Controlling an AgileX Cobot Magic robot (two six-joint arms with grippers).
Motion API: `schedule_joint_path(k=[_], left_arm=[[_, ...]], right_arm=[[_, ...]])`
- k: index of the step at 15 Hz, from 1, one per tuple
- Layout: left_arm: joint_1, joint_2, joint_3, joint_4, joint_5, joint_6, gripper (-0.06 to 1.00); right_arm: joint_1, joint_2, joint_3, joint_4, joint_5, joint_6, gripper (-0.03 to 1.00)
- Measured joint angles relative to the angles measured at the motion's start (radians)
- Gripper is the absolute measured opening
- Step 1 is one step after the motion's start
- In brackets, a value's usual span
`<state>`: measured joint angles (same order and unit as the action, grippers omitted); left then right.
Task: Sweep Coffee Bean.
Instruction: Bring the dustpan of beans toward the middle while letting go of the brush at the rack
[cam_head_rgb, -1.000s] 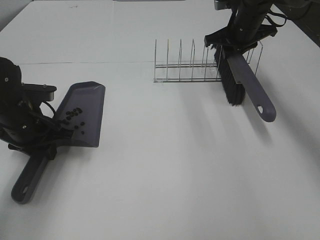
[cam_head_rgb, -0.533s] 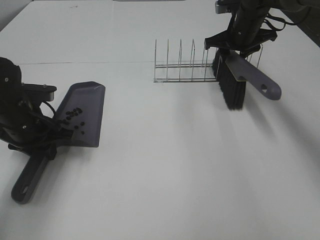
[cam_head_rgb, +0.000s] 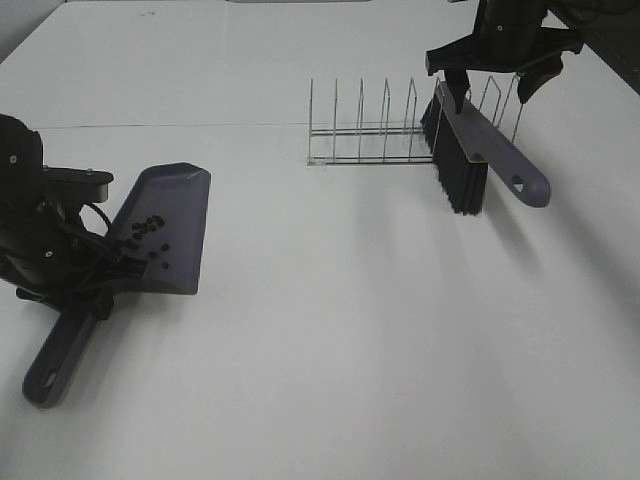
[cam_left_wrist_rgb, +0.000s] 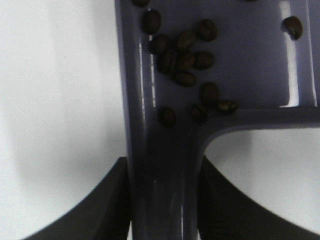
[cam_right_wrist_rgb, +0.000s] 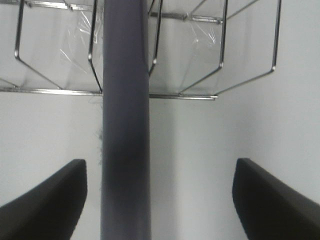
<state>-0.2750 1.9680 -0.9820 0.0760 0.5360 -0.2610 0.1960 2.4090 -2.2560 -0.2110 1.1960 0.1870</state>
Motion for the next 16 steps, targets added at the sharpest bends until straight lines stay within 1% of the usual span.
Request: schedule_joint_path(k=[1, 3, 5, 7, 9, 10, 11, 13, 16], left_arm=[[0.0, 0.0, 0.0, 0.0, 0.0, 0.0, 0.35], [0.0, 0.0, 0.0, 0.0, 0.0, 0.0, 0.35], [0.0, 0.0, 0.0, 0.001, 0.0, 0.0, 0.35], [0.0, 0.0, 0.0, 0.001, 0.0, 0.0, 0.35], [0.0, 0.0, 0.0, 0.001, 0.0, 0.0, 0.35], [0.0, 0.0, 0.0, 0.001, -0.001, 0.0, 0.35], [0.0, 0.0, 0.0, 0.001, -0.001, 0.0, 0.35], [0.0, -0.007, 0.0, 0.001, -0.001, -0.001, 0.35], [0.0, -0.034, 0.002, -0.014, 0.002, -0.001, 0.35]], right_arm=[[0.0, -0.003, -0.002, 0.005, 0.016, -0.021, 0.71], [0.0, -0.046, 0.045, 0.091, 0.017, -0.061, 0.71], [0.0, -0.137, 0.156, 0.15, 0.017, -0.084, 0.71], [0.001, -0.24, 0.275, 0.153, 0.017, -0.095, 0.71], [0.001, -0.402, 0.468, 0.151, 0.016, -0.097, 0.71], [0.001, -0.583, 0.676, 0.15, 0.018, -0.097, 0.71], [0.001, -0.634, 0.721, 0.15, 0.019, -0.097, 0.71], [0.001, -0.835, 0.938, 0.15, 0.02, -0.097, 0.71], [0.001, -1.142, 1.205, 0.179, 0.011, -0.097, 0.71]])
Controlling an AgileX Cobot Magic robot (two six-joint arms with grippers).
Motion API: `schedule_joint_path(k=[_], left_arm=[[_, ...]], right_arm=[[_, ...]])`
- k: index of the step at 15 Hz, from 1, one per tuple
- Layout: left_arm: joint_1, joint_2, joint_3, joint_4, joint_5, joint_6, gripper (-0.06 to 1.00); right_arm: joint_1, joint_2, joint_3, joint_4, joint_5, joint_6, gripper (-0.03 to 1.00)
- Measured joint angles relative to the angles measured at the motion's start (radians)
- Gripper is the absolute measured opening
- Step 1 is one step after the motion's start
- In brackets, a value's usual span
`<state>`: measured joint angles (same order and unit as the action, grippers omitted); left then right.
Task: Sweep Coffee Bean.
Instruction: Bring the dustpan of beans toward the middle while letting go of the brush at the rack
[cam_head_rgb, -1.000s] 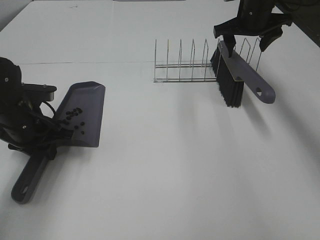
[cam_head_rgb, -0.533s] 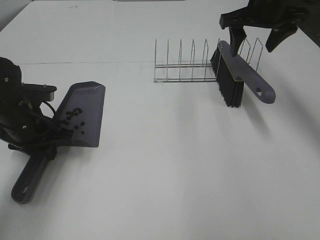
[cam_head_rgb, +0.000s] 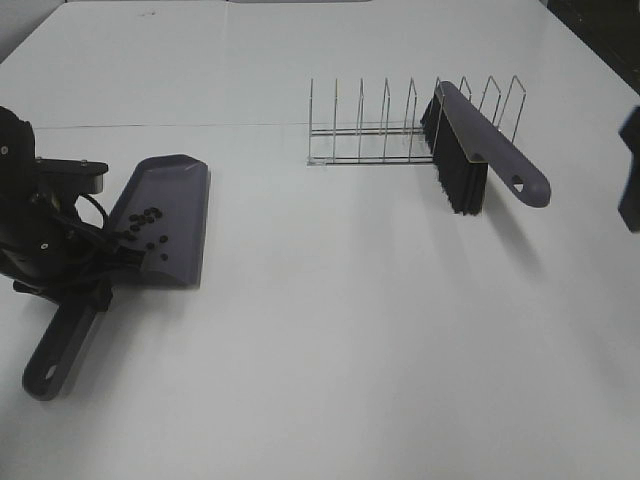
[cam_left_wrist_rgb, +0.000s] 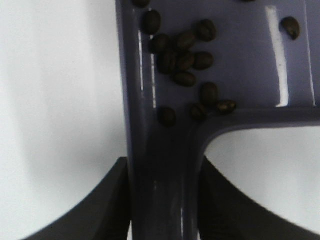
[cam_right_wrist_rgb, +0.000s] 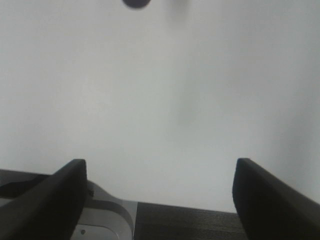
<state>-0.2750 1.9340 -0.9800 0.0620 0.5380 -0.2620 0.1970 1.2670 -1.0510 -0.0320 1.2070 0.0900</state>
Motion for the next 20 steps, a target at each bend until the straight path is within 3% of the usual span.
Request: schedule_joint_path(k=[4, 11, 15, 20], left_arm=[[-0.061, -0.003, -0.005, -0.029, 0.016, -0.003, 0.35], [-0.198, 0.058, -0.179, -0.062, 0.023, -0.075, 0.35], [-0.212, 0.17, -0.278, -0.083, 0.098, -0.077, 0.35], [-0.212, 0.2, -0.319, -0.09, 0.117, -0.078, 0.35]], right_arm=[[0.0, -0.39, 0.264, 0.078, 0.006, 0.0, 0.71], [0.0, -0.892, 0.48, 0.105, 0.015, -0.001, 0.71], [0.0, -0.948, 0.494, 0.107, 0.018, -0.001, 0.71], [0.0, -0.948, 0.495, 0.113, 0.017, -0.001, 0.71]])
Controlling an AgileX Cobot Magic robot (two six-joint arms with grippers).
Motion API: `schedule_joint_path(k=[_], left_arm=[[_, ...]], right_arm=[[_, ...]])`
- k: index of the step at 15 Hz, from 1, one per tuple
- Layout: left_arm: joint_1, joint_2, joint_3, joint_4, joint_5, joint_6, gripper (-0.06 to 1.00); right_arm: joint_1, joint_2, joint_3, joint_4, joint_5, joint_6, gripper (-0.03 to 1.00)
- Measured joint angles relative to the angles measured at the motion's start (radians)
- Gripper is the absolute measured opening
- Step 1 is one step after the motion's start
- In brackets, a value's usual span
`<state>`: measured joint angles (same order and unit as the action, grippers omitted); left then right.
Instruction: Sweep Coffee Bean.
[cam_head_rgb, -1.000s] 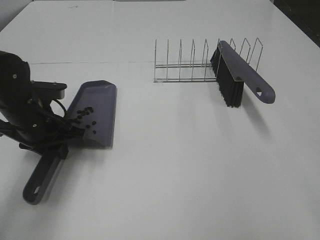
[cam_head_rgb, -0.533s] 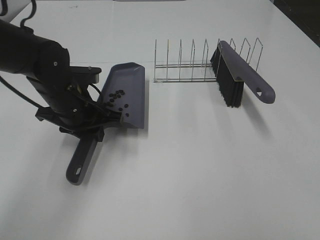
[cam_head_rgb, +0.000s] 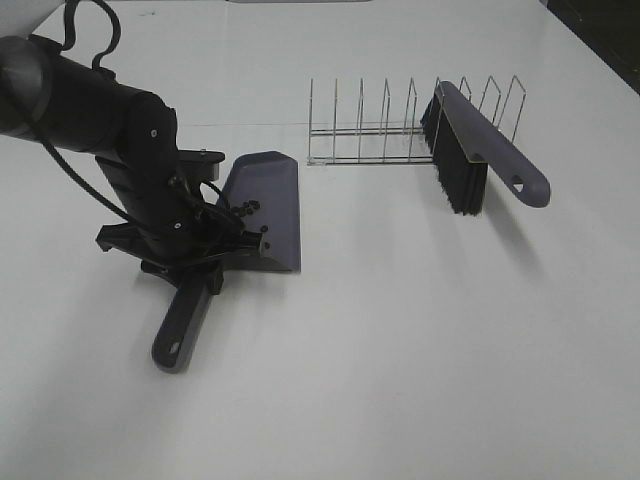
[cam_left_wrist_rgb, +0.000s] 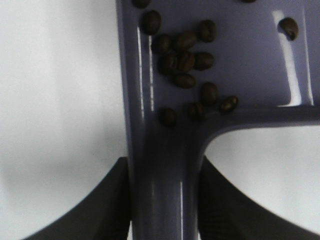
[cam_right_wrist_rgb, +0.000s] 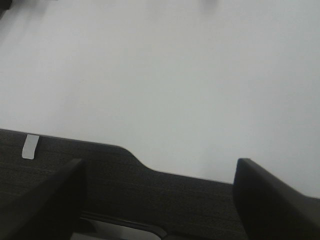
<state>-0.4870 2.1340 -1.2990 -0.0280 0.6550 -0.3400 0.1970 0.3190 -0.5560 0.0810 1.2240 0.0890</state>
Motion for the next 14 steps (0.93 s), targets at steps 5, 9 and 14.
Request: schedule_joint_path(k=[5, 9, 14], left_arm=[[0.0, -0.033, 0.0, 0.006, 0.042, 0.001, 0.65], [0.0, -0.213, -0.016, 0.168, 0.222, 0.002, 0.67], [0.0, -0.51, -0.017, 0.232, 0.476, 0.004, 0.67]], right_arm=[[0.0, 0.0, 0.0, 0.001, 0.0, 0.0, 0.71], [0.0, 0.0, 0.0, 0.001, 0.0, -0.048, 0.71], [0.0, -0.006, 0.0, 0.008, -0.004, -0.105, 0.71]])
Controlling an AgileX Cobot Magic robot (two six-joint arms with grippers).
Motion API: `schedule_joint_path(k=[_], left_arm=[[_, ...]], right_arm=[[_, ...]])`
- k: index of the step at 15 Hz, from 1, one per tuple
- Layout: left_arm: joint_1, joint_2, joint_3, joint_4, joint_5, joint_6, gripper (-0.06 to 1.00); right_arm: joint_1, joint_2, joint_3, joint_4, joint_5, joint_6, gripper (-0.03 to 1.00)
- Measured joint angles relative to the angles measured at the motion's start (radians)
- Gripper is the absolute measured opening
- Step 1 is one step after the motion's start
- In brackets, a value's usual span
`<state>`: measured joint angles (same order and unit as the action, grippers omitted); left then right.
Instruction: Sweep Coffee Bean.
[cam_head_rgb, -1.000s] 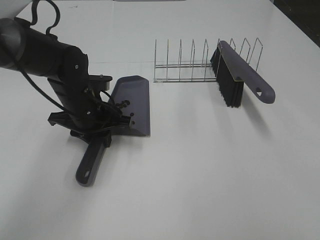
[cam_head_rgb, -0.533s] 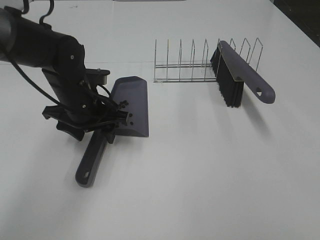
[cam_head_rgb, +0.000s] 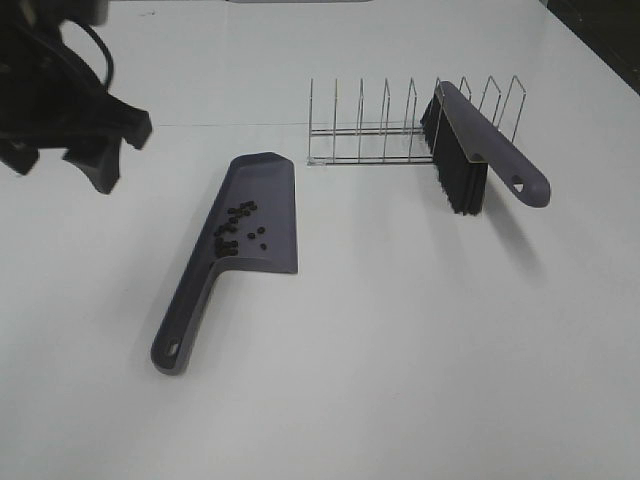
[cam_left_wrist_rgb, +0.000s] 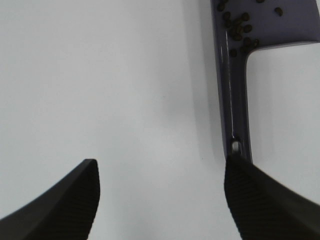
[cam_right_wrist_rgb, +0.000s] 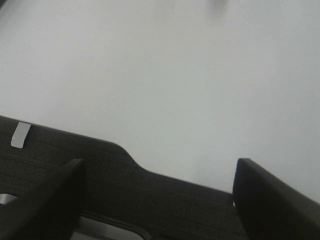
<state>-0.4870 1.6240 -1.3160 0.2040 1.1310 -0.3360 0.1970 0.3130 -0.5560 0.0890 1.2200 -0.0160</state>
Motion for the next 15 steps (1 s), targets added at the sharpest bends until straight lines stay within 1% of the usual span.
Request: schedule_joint_path(k=[2, 3, 4, 6, 8, 9, 12, 13, 14, 15], left_arm=[[0.0, -0.164, 0.045, -0.01, 0.047, 0.0, 0.67], [0.0, -0.35, 0.172, -0.025, 0.062, 0.0, 0.67], [0.0, -0.39, 0.214, -0.031, 0.063, 0.0, 0.67], [0.0, -0.589, 0.384, -0.051, 0.062, 0.0, 0.67], [0.0, -0.792, 0.542, -0.065, 0.059, 0.0, 0.67], [0.0, -0.851, 0.578, -0.066, 0.058, 0.0, 0.67], [0.0, -1.206, 0.737, -0.067, 0.019, 0.004, 0.67], [0.0, -1.434, 0.802, -0.071, -0.038, 0.014, 0.67], [-0.001, -1.533, 0.808, -0.073, -0.053, 0.027, 0.67], [-0.001, -1.573, 0.808, -0.074, -0.058, 0.034, 0.67]], right_arm=[[0.0, -0.036, 0.001, 0.001, -0.035, -0.03, 0.71], [0.0, -0.07, 0.005, 0.001, -0.06, -0.051, 0.71], [0.0, -0.078, 0.009, 0.001, -0.067, -0.052, 0.71], [0.0, -0.101, 0.027, 0.017, -0.106, -0.053, 0.71], [0.0, -0.115, 0.043, 0.048, -0.127, -0.083, 0.71], [0.0, -0.116, 0.044, 0.057, -0.13, -0.093, 0.71], [0.0, -0.116, 0.049, 0.105, -0.135, -0.176, 0.71], [0.0, -0.116, 0.05, 0.124, -0.135, -0.203, 0.71], [0.0, -0.116, 0.05, 0.127, -0.135, -0.207, 0.71], [0.0, -0.116, 0.05, 0.128, -0.135, -0.207, 0.71]])
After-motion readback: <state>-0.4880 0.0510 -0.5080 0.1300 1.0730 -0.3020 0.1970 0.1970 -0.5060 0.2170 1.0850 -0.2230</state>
